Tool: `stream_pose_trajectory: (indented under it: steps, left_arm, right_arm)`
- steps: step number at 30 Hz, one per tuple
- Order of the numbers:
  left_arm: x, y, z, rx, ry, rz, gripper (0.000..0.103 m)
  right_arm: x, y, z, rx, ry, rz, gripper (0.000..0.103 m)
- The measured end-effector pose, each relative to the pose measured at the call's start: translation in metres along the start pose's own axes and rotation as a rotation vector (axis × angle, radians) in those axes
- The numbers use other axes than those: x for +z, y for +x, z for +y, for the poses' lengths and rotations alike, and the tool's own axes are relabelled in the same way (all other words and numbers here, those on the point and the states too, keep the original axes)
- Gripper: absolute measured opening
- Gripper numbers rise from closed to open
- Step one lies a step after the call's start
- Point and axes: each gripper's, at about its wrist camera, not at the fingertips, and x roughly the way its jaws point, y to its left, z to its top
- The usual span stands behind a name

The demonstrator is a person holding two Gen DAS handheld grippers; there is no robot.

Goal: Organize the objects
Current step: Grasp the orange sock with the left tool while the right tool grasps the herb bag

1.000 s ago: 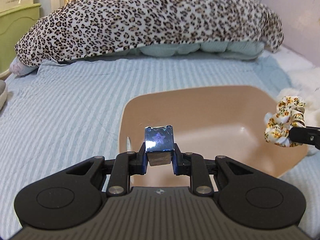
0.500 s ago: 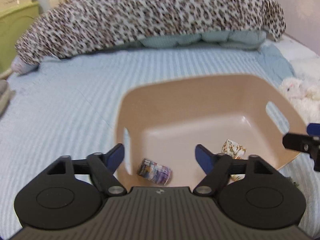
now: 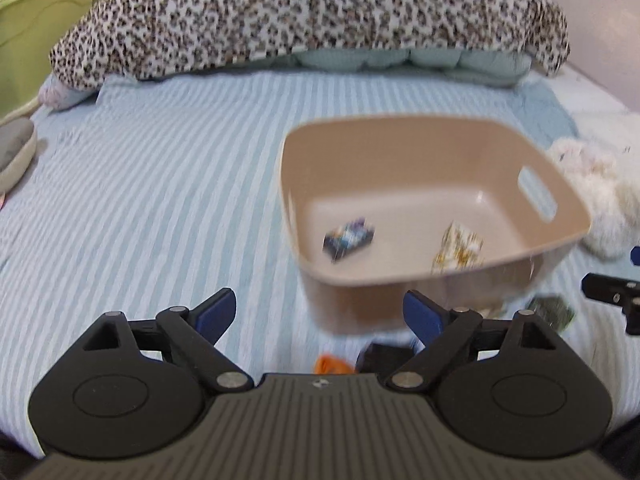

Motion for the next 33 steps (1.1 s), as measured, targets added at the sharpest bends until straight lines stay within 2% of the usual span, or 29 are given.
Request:
stream_pose_trajectory:
  steps: [5, 10, 15, 20, 25, 29, 33]
  left_arm:
    - [-0.018, 0.017, 0.003, 0.028, 0.015, 0.095, 0.091]
    - [-0.031, 0.035, 0.005, 0.056, 0.027, 0.146, 0.091]
    - [-0.039, 0.055, 0.004, 0.05, 0.041, 0.201, 0.091]
    - [-0.043, 0.073, 0.008, 0.017, 0.014, 0.231, 0.091]
    - [-0.046, 0.083, 0.004, 0.015, 0.032, 0.248, 0.09]
    - [-0.05, 0.085, 0.005, -0.004, 0.02, 0.26, 0.083]
    - [-0.053, 0.082, 0.011, -0.03, -0.026, 0.261, 0.073]
  right_arm:
    - [-0.013, 0.019, -0.003, -0.014, -0.003, 0.091, 0.103]
    - [-0.022, 0.038, -0.007, -0.021, 0.012, 0.158, 0.103]
    - [-0.027, 0.059, -0.005, -0.039, 0.002, 0.201, 0.103]
    - [-0.03, 0.077, 0.0, -0.047, -0.003, 0.228, 0.103]
    - [-0.032, 0.094, 0.005, -0.084, -0.048, 0.256, 0.103]
    - [-0.033, 0.104, 0.004, -0.073, -0.054, 0.289, 0.094]
    - [-0.033, 0.103, 0.005, -0.061, -0.055, 0.267, 0.085]
